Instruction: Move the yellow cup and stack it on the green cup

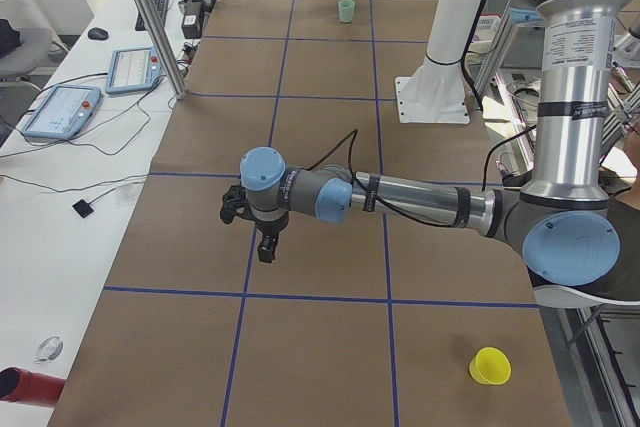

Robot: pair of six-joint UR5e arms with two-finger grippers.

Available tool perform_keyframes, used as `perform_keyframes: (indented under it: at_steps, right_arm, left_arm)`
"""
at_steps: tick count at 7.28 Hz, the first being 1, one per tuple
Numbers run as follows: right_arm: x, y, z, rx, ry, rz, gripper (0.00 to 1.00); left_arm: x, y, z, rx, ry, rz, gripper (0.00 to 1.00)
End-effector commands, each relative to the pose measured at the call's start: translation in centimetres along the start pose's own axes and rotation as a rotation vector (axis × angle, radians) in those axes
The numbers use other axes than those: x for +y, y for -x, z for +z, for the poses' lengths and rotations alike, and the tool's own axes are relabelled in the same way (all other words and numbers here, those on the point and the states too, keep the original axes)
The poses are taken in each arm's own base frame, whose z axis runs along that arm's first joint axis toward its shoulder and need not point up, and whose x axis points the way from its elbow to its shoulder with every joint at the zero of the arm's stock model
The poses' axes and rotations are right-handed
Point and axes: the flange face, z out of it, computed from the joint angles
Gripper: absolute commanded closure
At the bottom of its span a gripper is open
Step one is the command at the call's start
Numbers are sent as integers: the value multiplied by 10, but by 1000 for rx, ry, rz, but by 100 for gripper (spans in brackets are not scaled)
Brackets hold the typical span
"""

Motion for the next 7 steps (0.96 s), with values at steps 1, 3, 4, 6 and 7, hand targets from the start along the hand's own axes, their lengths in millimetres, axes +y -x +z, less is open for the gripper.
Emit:
perform_keyframes:
  at_steps: [1,3,4,6,7]
  right_arm:
    - [26,-21,-18,0,13,67,0]
    - [53,-22,-23,1,13,66,0]
    - [58,-23,-23,0,15,67,0]
    - [59,-19,-20,-13,26,61,0]
    - [62,-20,-18,-26,31,64,0]
  left_arm:
    - [15,16,6,-19,14,-29,0]
    - [29,27,8,-49,21,-47,0]
    - [35,29,11,-48,28,-53,0]
    - [53,32,15,-22,41,-68,0]
    - [57,30,16,19,48,-72,0]
